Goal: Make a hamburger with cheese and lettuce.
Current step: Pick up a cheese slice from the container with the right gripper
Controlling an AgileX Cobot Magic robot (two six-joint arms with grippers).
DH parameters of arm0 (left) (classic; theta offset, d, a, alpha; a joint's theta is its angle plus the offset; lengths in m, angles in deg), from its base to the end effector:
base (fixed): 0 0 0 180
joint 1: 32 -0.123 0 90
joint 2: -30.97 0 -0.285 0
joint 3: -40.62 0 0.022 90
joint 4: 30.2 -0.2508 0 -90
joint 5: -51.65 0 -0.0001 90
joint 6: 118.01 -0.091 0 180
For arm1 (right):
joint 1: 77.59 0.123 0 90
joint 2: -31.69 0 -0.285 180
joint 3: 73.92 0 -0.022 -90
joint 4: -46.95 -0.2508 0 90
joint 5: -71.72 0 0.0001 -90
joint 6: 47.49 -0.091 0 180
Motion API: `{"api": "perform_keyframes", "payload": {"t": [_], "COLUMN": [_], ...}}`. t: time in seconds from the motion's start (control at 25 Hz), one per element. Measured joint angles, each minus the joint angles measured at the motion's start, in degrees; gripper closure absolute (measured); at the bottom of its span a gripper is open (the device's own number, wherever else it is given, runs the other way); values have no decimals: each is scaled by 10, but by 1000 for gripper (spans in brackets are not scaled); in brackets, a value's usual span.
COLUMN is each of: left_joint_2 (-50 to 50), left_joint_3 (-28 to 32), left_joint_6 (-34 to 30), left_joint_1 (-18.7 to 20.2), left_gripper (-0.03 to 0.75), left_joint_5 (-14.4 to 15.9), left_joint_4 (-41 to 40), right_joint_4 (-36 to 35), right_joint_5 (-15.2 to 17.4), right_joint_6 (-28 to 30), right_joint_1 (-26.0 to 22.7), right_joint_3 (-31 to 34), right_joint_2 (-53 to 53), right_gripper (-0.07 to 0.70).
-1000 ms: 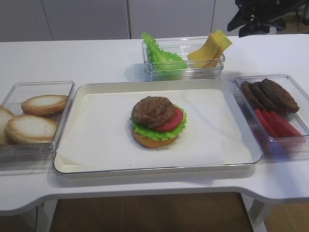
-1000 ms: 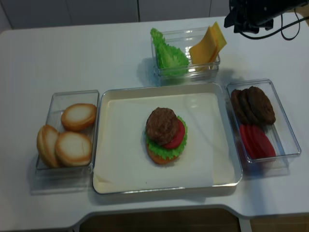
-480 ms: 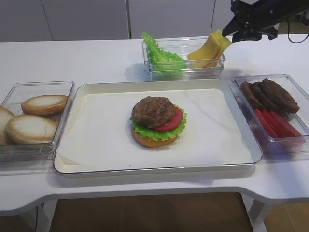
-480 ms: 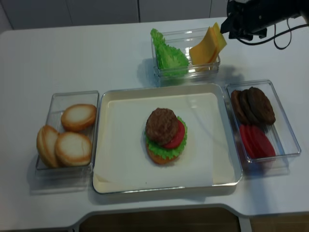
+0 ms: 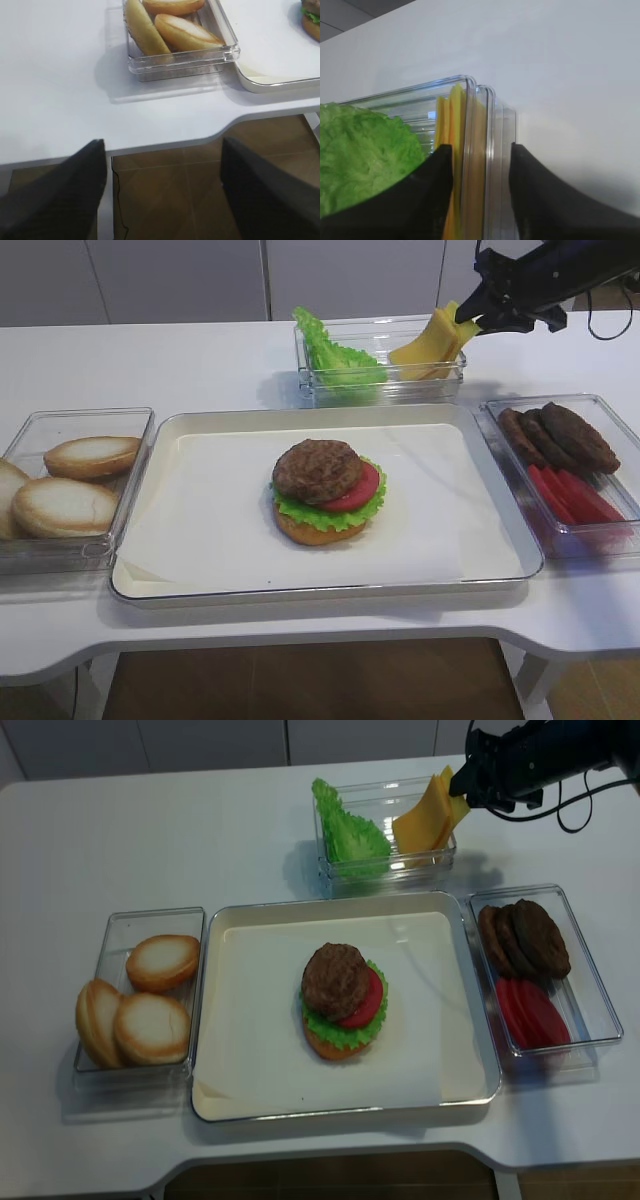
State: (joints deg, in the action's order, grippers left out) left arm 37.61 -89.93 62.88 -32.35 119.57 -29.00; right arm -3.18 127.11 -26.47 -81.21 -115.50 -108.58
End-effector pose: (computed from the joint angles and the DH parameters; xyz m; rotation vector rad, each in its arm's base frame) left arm -0.0118 -0.0018 0.2632 -0.0208 2.1642 -0.0310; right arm 0.5168 0.0249 0.2337 0.0562 2.4000 0.9141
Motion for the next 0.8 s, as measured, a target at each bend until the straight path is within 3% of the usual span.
{"api": "perform_keyframes", "payload": {"t": [0.28,0.56,0.8], "left_joint_2": [0,0,0], "left_joint_3": [0,0,0], "left_joint_6": [0,0,0], "left_joint_1": [0,0,0], "left_gripper": [188,188,188], "left_joint_5": [0,0,0], "left_joint_4": [0,0,0], "right_joint_4": [-13,-26,-55], "right_joint_5": [4,10,15], "right_joint_6": [11,26,43], "right_joint_1": [0,0,0], "right_joint_3": [0,0,0], "right_joint_2": [-7,-7,-7], "right_gripper": [444,614,631]}}
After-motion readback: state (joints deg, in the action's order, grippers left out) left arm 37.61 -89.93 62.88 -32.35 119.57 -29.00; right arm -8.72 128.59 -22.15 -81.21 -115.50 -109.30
